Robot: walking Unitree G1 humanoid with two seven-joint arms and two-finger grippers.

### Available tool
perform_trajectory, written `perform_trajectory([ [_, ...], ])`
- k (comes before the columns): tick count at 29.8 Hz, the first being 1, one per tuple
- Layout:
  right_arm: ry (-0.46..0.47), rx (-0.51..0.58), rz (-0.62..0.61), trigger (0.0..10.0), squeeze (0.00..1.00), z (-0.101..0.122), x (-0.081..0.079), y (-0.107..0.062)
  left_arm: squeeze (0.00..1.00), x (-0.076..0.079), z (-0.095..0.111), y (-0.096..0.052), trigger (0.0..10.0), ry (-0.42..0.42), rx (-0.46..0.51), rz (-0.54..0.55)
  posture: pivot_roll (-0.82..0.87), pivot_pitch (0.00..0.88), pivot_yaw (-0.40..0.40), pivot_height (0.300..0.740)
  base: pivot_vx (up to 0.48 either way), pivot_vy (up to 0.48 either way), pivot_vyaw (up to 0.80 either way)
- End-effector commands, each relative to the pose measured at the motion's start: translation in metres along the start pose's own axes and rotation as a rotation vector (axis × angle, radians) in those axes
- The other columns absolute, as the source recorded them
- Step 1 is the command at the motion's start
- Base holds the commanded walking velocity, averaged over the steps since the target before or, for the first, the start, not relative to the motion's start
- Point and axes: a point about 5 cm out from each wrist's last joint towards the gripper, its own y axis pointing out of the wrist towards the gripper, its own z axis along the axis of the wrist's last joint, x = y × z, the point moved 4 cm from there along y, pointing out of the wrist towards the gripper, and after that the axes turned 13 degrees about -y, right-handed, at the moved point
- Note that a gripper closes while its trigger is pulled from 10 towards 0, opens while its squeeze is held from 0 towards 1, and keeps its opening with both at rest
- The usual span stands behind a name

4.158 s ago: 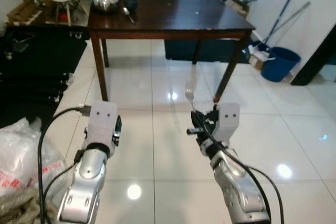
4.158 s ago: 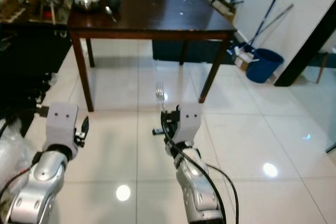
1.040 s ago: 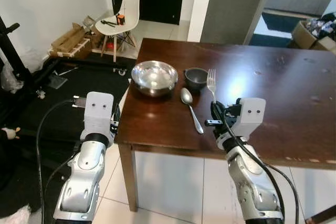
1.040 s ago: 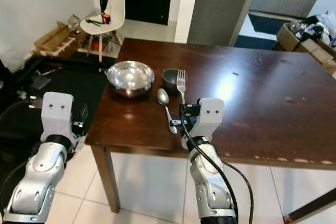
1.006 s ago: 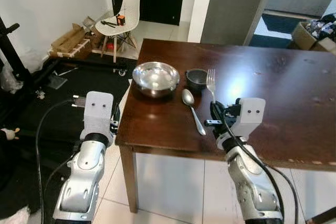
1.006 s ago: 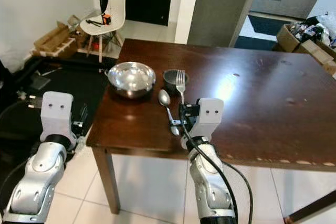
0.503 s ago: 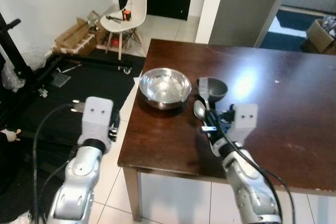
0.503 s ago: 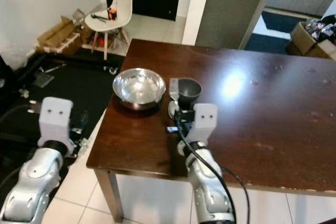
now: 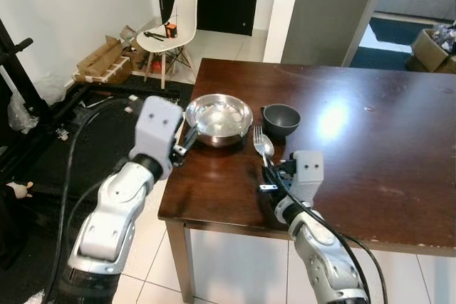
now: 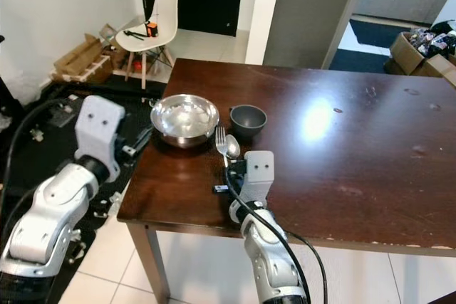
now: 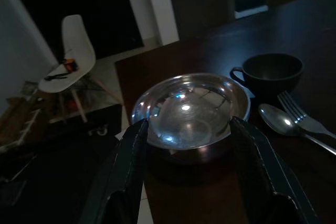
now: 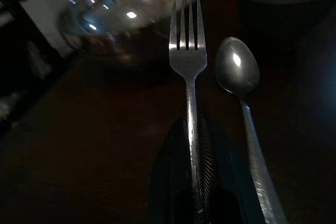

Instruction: Setting the table

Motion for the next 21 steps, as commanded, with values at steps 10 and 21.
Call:
perform_trajectory([
  [10,-0.008,-0.079,-0.026,10.0,0.00,-0.020,0.008,0.001,0.00,0.002,-0.003,-0.002,10.0,-0.025,-0.048,-0.042,0.07,0.061,0.073,0.740,0.000,0.000,0.00],
  [21,0.004,-0.091,-0.014,10.0,0.00,-0.017,0.007,0.011,0.00,-0.001,0.006,-0.006,10.0,-0.024,-0.044,-0.051,0.09,0.072,0.076,0.740,0.000,0.000,0.00],
])
